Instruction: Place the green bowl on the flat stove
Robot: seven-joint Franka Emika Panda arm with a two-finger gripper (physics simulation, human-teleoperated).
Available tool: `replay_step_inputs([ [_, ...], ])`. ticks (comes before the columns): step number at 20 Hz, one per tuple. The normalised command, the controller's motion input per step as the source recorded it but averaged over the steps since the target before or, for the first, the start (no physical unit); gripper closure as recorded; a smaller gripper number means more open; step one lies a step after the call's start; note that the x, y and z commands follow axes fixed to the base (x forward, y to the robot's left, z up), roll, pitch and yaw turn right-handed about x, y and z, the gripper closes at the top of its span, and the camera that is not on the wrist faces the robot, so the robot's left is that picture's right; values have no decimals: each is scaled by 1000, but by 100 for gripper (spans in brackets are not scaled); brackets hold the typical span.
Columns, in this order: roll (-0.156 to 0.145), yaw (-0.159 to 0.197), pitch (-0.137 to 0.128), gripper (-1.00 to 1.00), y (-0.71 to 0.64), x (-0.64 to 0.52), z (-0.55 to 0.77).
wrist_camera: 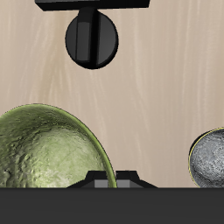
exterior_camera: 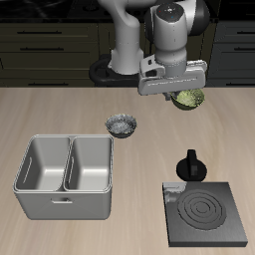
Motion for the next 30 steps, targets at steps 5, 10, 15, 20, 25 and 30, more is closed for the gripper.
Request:
replay_step_inputs([
  [5, 1, 6, -37, 100, -15, 14, 219],
  [10, 10, 17, -4, 100, 22, 170, 50],
  [15, -12, 43, -22, 100, -21, 426, 208],
  [20, -3, 19, -1, 100, -82, 511, 269],
  [25, 10, 4, 4, 100, -1, 531, 270],
  [30, 10, -12, -25, 100, 33, 442, 265],
])
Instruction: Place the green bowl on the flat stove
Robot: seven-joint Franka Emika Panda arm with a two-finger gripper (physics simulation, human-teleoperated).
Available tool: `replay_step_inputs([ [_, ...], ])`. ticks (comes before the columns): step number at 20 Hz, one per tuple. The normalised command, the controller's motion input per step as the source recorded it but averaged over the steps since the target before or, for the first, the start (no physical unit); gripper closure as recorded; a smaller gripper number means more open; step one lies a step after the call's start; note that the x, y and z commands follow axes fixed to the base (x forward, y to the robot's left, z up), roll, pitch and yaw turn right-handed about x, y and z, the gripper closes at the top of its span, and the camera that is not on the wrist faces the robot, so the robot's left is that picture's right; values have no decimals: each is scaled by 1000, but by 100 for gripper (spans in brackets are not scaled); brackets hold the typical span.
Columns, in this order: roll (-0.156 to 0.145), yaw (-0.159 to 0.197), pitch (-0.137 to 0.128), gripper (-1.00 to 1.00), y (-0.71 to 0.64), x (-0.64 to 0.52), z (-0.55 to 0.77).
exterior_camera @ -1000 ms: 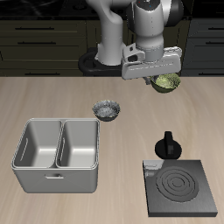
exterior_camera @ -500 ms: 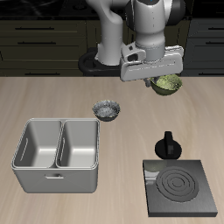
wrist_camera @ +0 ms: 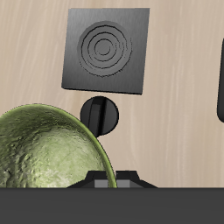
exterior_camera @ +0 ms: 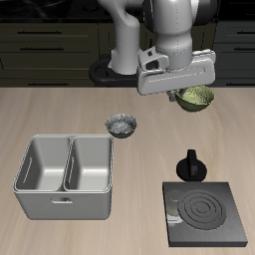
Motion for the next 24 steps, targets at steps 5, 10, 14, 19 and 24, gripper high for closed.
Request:
replay_step_inputs([
  [5, 45, -26, -19, 100, 175, 518, 220],
  [10, 12, -19, 5, 100, 60, 522, 108],
  [14, -36, -44, 27, 100, -112, 504, 69],
  [19, -29, -14, -1, 100, -93, 525, 60],
  [24, -76, 29, 7, 100, -168, 461, -83],
])
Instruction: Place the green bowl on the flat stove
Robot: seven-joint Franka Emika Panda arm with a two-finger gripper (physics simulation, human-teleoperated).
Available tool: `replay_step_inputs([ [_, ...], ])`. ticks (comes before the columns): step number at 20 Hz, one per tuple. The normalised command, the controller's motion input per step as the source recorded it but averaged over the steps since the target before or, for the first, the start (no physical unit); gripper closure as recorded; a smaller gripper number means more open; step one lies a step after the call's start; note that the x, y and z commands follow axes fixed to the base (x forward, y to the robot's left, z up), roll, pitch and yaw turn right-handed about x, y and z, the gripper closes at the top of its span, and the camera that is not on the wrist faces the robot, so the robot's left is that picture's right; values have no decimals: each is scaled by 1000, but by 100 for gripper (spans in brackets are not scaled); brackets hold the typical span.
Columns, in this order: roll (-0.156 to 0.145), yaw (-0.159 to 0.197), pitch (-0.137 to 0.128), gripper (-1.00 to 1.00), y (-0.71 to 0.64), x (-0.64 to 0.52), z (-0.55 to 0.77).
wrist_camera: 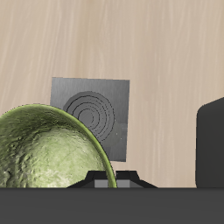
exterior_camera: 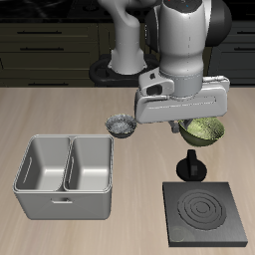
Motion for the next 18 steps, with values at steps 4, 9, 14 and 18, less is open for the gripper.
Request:
replay_step_inputs([
  [4, -25, 38, -29, 100, -59, 554, -40],
  [9, 2, -4, 29, 100, 89, 262, -140],
  [14, 17, 1, 28, 100, 206, 47, -210],
  [18, 29, -9, 5, 100, 179, -20, -101],
])
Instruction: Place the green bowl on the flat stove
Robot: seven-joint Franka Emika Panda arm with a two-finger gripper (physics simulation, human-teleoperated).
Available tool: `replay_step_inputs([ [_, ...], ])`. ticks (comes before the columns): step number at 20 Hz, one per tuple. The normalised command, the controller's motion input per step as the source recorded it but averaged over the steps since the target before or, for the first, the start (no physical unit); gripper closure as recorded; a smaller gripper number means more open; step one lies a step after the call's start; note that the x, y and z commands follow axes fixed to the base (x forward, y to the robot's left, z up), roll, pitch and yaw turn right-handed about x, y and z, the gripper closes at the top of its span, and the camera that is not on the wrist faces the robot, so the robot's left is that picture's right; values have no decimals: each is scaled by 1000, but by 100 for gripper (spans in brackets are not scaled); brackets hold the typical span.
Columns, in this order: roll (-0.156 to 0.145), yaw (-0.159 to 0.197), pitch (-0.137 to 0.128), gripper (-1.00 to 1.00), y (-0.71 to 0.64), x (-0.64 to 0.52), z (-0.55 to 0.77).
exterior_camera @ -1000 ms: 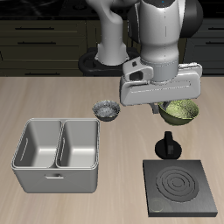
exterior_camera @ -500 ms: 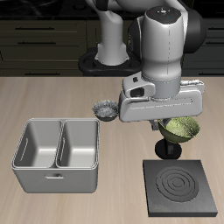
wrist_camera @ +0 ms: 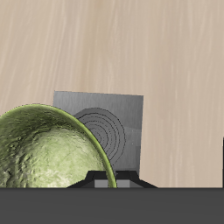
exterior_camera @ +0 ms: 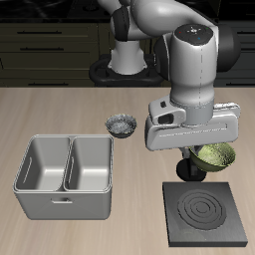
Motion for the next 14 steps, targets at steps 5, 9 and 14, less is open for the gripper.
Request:
replay_step_inputs([
  [5, 71, 37, -4, 100, 181, 55, -196],
  [9, 20, 54, -7, 100, 73, 13, -208],
  [14, 7, 50, -3, 100, -19, 97, -217],
])
